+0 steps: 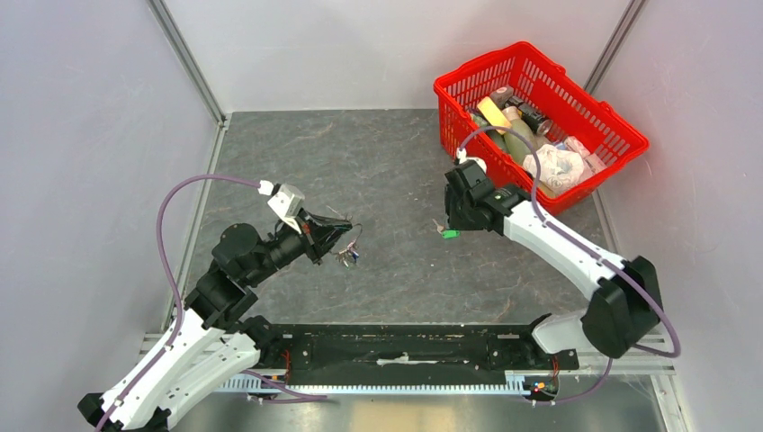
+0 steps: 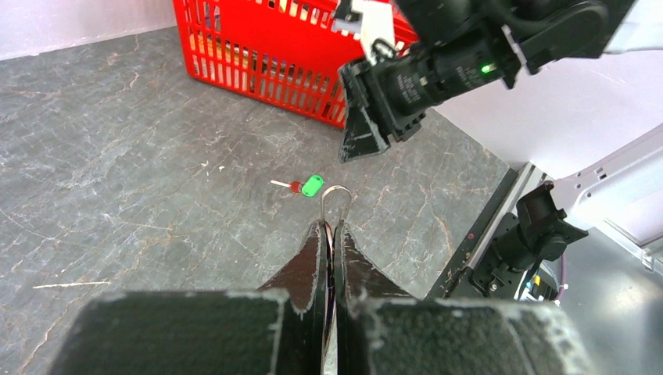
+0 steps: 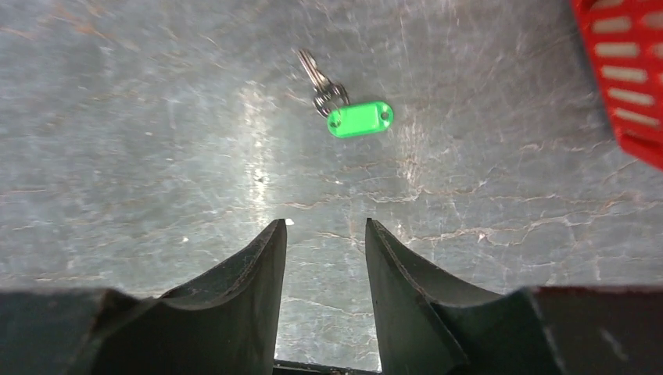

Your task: Put the keys on the keyring

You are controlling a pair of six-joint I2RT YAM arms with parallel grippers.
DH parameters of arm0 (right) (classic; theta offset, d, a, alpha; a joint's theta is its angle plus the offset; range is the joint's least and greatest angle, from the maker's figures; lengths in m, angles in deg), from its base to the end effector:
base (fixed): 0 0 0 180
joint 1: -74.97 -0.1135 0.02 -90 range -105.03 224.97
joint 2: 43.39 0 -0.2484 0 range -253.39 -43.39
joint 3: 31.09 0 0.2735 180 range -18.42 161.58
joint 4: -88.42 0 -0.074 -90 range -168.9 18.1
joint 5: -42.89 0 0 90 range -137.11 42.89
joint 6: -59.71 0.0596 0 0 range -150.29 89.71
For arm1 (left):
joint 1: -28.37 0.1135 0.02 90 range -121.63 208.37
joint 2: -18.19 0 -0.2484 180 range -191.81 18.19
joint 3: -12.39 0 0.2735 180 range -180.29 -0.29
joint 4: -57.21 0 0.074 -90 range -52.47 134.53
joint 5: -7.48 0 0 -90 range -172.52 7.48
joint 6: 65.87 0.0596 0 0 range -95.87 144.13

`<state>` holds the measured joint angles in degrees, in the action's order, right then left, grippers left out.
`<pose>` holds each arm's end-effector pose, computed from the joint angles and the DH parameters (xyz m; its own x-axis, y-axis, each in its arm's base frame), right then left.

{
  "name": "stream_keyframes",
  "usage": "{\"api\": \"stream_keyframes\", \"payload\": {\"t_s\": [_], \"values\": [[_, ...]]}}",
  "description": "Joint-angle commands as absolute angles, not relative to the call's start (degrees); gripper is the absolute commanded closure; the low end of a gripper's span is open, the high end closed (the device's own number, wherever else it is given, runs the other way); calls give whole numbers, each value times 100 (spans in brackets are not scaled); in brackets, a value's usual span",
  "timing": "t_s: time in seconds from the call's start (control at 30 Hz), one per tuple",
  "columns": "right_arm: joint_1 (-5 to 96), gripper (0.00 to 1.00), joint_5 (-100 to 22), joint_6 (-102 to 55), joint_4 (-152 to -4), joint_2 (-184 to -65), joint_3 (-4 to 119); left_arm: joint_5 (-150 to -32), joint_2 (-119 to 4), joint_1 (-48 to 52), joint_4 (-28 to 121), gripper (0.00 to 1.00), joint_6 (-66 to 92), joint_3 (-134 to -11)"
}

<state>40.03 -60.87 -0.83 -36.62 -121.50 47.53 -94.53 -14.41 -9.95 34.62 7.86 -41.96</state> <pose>0.2696 0.1711 0.2517 -0.7986 0.0248 -0.6014 -0.0576 0.9914 0.1174 0.1469 -0.1319 0.3467 -0.2267 -0.1701 -0.9590 0.7357 0.6154 -0.2831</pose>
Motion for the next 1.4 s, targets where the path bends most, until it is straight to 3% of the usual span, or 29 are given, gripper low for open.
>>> {"api": "stream_keyframes", "payload": {"t_s": [0.0,0.5,1.37], "values": [[4236,52,-5673,48,-4418,-12435,4384,-9340,-1401,-968,3574,98,735,-4458],[4460,58,-5652,452,-5442,-13632,4095,-9398,-1398,-960,3601,98,637,-4423],[4592,67,-5565,538,-5660,-14141,4036,-9509,-1373,-898,3645,98,576,-4413]]}}
